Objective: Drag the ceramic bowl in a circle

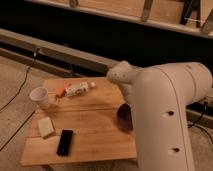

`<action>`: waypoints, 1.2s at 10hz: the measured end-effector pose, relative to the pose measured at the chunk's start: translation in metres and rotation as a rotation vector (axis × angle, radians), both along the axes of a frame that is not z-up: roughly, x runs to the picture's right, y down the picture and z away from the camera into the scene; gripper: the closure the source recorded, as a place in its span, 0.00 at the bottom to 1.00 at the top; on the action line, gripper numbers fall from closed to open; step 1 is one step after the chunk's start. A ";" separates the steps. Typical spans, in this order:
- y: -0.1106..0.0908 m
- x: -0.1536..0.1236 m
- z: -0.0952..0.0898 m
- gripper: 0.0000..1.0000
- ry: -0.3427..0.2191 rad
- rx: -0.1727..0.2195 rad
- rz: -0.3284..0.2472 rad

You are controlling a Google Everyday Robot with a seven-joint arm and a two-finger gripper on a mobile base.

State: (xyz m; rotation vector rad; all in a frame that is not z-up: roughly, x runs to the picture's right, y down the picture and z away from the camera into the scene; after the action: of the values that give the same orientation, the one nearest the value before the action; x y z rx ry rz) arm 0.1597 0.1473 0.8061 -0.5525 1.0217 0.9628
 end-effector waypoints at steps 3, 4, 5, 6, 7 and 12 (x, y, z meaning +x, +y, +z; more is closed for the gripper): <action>0.029 -0.085 0.007 1.00 -0.174 -0.072 -0.063; 0.036 -0.120 0.009 1.00 -0.256 -0.096 -0.094; 0.042 -0.162 0.010 1.00 -0.352 -0.119 -0.134; 0.043 -0.197 0.011 1.00 -0.434 -0.126 -0.164; 0.041 -0.235 0.012 1.00 -0.523 -0.129 -0.191; -0.028 -0.302 0.061 1.00 -0.629 -0.005 -0.204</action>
State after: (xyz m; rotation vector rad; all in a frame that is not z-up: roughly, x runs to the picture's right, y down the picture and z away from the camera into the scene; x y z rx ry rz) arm -0.1420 0.1196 0.8666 -0.6836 0.5003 0.5469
